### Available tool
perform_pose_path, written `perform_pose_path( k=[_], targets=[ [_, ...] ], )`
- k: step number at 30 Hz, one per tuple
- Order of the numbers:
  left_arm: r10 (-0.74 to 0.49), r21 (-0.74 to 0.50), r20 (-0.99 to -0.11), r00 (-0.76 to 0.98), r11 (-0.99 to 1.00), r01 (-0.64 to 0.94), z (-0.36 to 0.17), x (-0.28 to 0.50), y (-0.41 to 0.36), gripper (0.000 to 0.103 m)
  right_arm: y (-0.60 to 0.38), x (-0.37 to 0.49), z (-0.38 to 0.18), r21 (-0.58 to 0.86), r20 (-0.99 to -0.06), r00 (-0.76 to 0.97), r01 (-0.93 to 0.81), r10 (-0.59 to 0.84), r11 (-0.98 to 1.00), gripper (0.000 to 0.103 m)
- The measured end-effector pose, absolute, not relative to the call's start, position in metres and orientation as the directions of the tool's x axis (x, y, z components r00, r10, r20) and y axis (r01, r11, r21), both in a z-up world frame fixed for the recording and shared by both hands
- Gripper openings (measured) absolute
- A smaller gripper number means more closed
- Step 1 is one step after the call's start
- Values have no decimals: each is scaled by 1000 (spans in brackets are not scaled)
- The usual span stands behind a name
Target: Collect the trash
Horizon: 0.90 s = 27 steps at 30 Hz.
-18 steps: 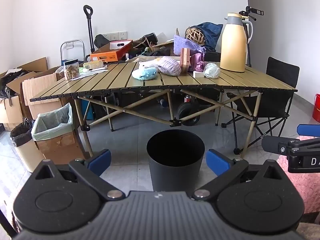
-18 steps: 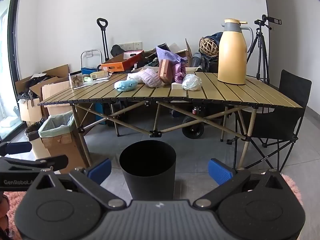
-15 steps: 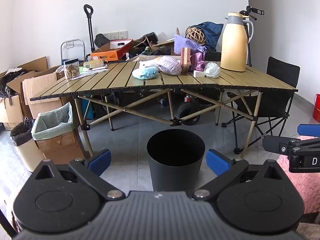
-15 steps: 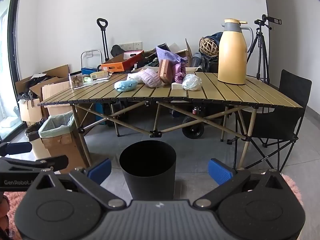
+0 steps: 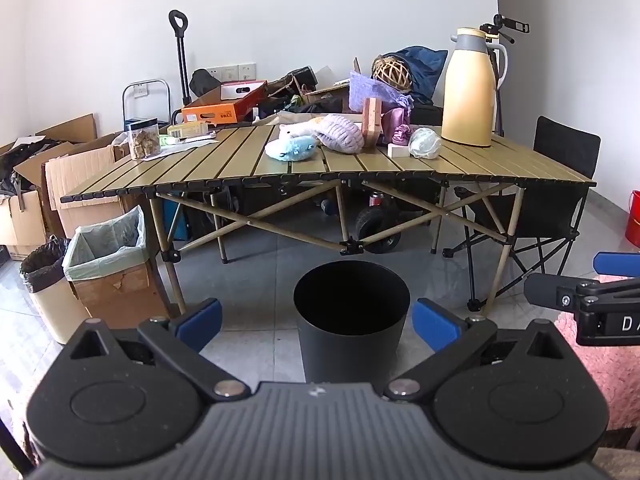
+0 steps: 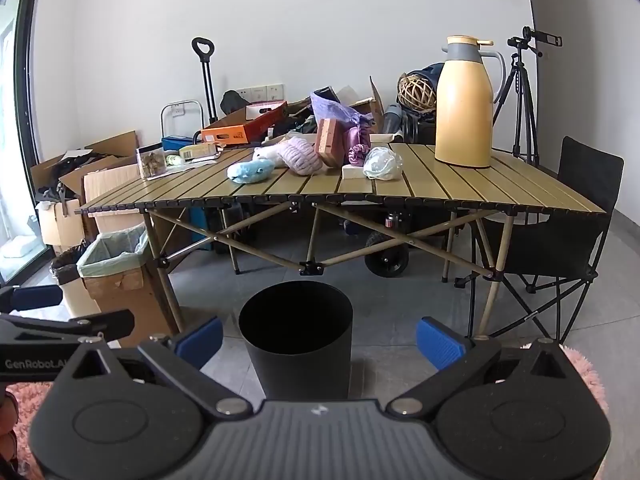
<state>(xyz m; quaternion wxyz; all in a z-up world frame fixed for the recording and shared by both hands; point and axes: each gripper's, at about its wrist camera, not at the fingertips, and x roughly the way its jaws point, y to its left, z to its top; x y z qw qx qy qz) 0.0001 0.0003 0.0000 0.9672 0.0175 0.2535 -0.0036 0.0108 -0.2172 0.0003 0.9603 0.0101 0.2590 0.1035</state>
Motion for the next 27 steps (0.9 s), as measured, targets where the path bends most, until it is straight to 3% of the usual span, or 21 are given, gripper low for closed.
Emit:
perform_pose_path(
  k=[27],
  targets=[
    [0, 36, -475, 880, 999, 19, 4, -5, 0, 103, -220, 11, 3, 80, -488, 849, -190, 205, 978, 103]
  ],
)
